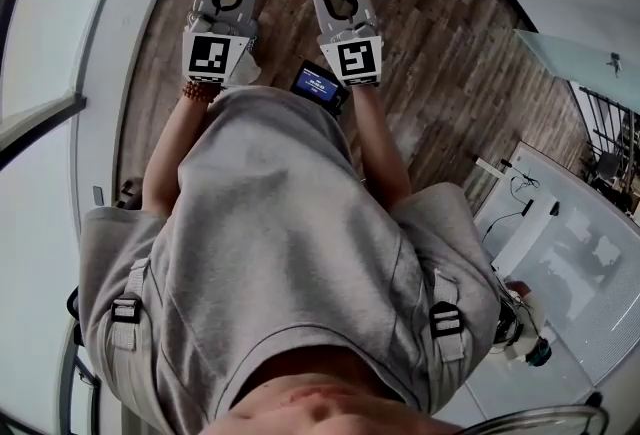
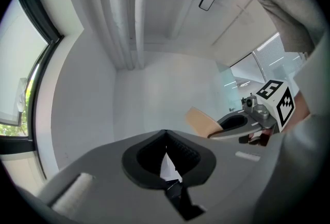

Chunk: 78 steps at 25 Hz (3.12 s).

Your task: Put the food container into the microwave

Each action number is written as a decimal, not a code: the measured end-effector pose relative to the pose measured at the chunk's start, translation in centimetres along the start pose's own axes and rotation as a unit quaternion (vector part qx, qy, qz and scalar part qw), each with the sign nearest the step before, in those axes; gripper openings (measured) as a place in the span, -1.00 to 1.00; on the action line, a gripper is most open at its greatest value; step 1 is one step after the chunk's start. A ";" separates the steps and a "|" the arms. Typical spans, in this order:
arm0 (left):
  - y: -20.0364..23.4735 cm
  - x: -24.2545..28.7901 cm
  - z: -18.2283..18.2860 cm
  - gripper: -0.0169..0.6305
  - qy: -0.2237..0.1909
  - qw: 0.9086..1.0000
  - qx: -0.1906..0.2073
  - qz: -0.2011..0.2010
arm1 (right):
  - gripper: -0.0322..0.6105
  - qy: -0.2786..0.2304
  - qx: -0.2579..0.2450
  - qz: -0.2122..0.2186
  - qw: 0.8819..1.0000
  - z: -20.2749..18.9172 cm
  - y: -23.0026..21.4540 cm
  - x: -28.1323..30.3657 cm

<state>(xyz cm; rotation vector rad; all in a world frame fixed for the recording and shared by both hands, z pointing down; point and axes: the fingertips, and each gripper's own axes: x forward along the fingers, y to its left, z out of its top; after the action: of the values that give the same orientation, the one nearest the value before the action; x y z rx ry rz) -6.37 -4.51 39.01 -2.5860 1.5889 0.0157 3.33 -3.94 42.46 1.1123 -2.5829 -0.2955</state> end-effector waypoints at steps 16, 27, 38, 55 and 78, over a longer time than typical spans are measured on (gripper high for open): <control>3.1 8.9 -1.5 -0.94 0.013 0.998 0.004 -0.059 | -0.76 0.023 -0.003 -0.022 0.999 -0.9 -5.6 6.7; 7.2 12.5 -1.6 -0.94 -0.010 0.996 -0.004 -0.088 | -0.76 0.036 -0.016 -0.033 0.999 0.5 -6.6 12.8; 8.4 14.1 -2.7 -0.94 -0.002 0.996 -0.028 -0.087 | -0.76 0.035 -0.048 0.018 0.998 0.4 -5.2 16.0; 9.0 13.0 -3.0 -0.94 0.005 0.995 -0.001 -0.097 | -0.76 0.055 -0.104 0.008 0.993 -0.7 -6.3 15.2; 9.9 10.5 -5.5 -0.94 0.059 0.991 -0.031 -0.115 | -0.76 0.100 -0.128 0.066 0.984 -2.4 -2.5 16.5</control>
<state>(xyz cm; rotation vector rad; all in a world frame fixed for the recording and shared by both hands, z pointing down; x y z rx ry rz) -10.69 -18.77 42.97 -2.8520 1.3319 -0.1084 -4.84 -17.88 47.27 0.8297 -2.3476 -0.4458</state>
